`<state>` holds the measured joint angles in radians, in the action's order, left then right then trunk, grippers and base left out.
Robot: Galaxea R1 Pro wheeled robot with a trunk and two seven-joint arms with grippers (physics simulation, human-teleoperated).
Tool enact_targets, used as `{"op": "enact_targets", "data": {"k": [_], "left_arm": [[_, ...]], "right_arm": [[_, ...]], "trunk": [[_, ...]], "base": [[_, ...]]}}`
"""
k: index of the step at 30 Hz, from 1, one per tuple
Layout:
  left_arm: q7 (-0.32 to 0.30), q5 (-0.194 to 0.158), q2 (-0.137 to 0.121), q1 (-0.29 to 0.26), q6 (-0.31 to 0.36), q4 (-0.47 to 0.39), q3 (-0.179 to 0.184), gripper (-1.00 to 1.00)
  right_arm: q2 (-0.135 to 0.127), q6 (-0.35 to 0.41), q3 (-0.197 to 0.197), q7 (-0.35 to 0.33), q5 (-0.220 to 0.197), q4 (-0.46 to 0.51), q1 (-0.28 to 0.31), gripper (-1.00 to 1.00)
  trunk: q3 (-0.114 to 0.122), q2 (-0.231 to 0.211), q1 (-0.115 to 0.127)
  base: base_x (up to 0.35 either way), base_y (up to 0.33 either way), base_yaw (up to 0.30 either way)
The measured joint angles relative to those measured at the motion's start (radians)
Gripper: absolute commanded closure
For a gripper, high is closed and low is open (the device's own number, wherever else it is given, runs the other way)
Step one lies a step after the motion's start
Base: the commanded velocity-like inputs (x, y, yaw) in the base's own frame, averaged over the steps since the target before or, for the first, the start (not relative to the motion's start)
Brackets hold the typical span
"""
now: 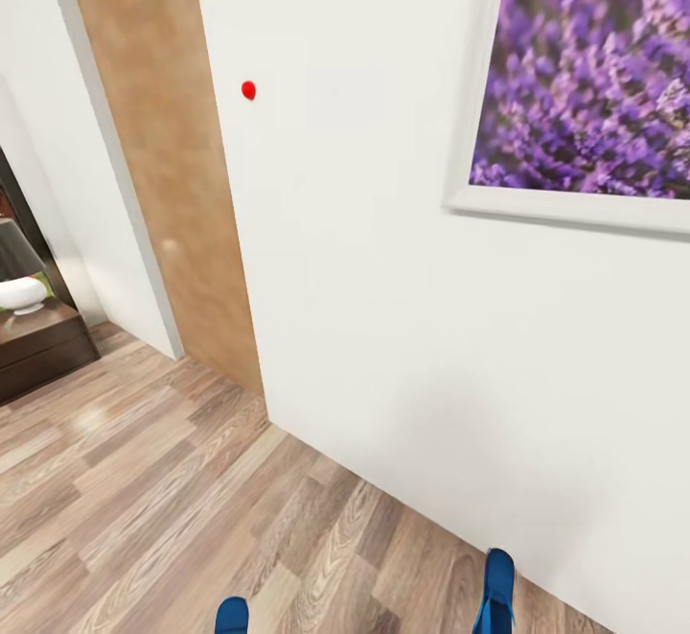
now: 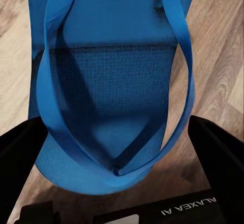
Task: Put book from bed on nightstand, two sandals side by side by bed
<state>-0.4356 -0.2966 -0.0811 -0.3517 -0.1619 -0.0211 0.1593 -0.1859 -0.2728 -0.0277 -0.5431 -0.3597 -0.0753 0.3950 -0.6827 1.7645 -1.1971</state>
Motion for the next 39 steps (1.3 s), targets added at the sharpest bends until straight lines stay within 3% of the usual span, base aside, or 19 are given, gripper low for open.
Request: {"op": "enact_targets", "data": {"k": [16, 39], "left_arm": [[0.000, 0.000, 0.000, 0.000, 0.000, 0.000, 0.000, 1.00], [0.000, 0.000, 0.000, 0.000, 0.000, 0.000, 0.000, 1.00]], "right_arm": [[0.000, 0.000, -0.001, 0.000, 0.000, 0.000, 0.000, 1.00], [0.000, 0.000, 0.000, 0.000, 0.000, 0.000, 0.001, 1.00]], "trunk": [[0.000, 0.000, 0.000], [0.000, 0.000, -0.001]], "base": [[0.265, 0.000, 0.047], [0.004, 0.000, 0.284]]}}
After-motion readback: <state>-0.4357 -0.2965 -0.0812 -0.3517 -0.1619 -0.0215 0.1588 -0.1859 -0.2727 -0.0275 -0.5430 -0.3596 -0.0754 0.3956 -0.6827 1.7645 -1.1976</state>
